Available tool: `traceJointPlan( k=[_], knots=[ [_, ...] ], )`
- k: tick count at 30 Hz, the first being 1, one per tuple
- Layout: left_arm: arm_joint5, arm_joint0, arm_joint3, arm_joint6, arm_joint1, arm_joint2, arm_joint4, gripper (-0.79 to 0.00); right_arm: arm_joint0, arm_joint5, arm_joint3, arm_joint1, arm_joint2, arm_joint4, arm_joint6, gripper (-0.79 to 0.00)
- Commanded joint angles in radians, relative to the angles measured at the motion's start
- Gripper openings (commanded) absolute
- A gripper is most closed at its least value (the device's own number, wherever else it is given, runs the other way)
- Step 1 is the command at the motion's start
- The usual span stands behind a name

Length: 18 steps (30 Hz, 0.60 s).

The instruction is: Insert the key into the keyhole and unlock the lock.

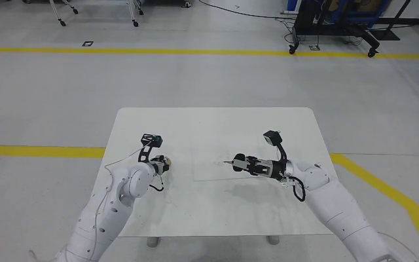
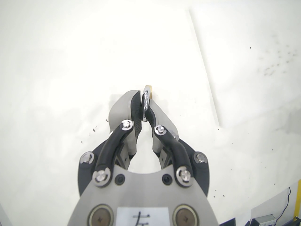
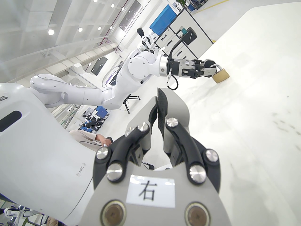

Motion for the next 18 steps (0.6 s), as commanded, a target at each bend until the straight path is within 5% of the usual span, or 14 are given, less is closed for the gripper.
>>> traceJointPlan(
  k=[1,4,10,18],
  knots=[
    [-0.001,-0.001,0.000,0.001,-0.001,0.001,0.002,-0.754,0.000,0.000,0.000,0.000,0.000,0.000,0.000,-0.785],
    [-0.002,-0.003,0.000,-0.001,-0.003,0.003,0.009,-0.662,0.000,0.000,0.000,0.000,0.000,0.000,0.000,-0.785],
    [0.000,-0.005,-0.003,-0.003,-0.006,0.001,0.014,-0.659,0.000,0.000,0.000,0.000,0.000,0.000,0.000,-0.785],
    [0.000,-0.012,0.003,-0.009,-0.011,0.005,0.022,-0.767,0.000,0.000,0.000,0.000,0.000,0.000,0.000,-0.785]
  ],
)
